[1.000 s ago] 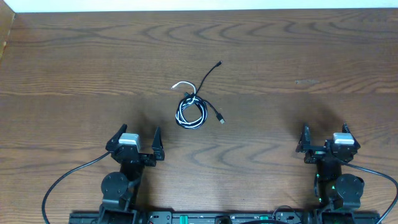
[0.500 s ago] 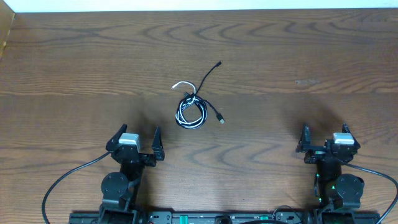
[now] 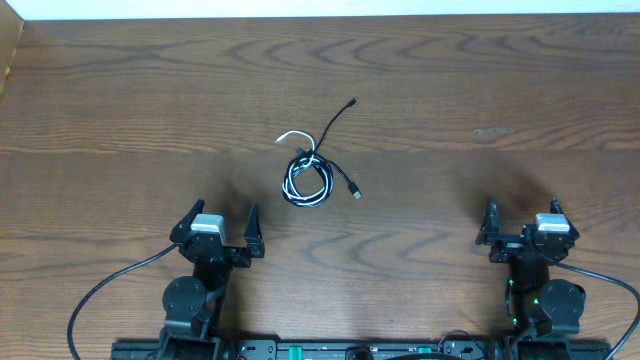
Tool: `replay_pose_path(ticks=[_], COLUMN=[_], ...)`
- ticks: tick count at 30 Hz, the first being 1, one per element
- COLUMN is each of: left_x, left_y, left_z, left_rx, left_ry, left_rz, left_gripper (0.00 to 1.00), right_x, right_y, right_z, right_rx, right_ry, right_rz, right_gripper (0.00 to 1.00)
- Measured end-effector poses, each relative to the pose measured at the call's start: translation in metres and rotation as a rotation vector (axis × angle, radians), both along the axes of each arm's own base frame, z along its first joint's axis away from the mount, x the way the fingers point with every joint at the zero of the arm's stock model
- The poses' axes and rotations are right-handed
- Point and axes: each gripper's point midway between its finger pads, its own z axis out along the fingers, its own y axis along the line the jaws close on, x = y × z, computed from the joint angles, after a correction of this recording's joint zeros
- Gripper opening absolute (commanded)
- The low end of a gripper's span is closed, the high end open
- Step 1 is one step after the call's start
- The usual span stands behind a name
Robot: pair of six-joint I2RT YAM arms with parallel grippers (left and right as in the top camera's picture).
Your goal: Untangle cables
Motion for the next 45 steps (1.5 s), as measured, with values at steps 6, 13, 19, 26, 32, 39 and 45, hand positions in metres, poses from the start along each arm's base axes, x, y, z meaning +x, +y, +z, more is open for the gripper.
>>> replay_pose_path(ticks=[6, 13, 19, 26, 32, 39, 45], left_x=[0.000, 0.000, 0.000, 0.000, 0.000, 0.000, -0.005], left_y=[0.000, 0.000, 0.000, 0.000, 0.001, 0.001, 0.005], left_z=[0.000, 0.000, 0.000, 0.000, 0.000, 0.002, 0.043], left_rx=[0.000, 0.000, 0.000, 0.000, 0.000, 0.001, -0.005], left_ry=[0.000, 0.000, 0.000, 0.000, -0.001, 0.000, -0.052], left_rz=[0.000, 0.000, 0.000, 0.000, 0.006, 0.008, 0.027], left_gripper=[0.97, 0.98, 0.98, 0.98, 0.98, 0.98, 0.98], right_x=[0.000, 0.000, 0.000, 0.000, 0.000, 0.001, 0.000], right_y=[0.000, 0.000, 0.000, 0.000, 0.006, 0.015, 0.022], right_z=[0.000, 0.000, 0.000, 0.000, 0.000, 0.012, 0.035], right_rx=[0.000, 0.000, 0.000, 0.000, 0.003, 0.003, -0.002], right_ry=[0.000, 0.000, 0.000, 0.000, 0.001, -0.048, -0.137], right_rz=[0.000, 0.000, 0.000, 0.000, 0.035, 0.090, 0.129], right_gripper=[0.99, 0.99, 0.99, 0.99, 0.99, 0.99, 0.99])
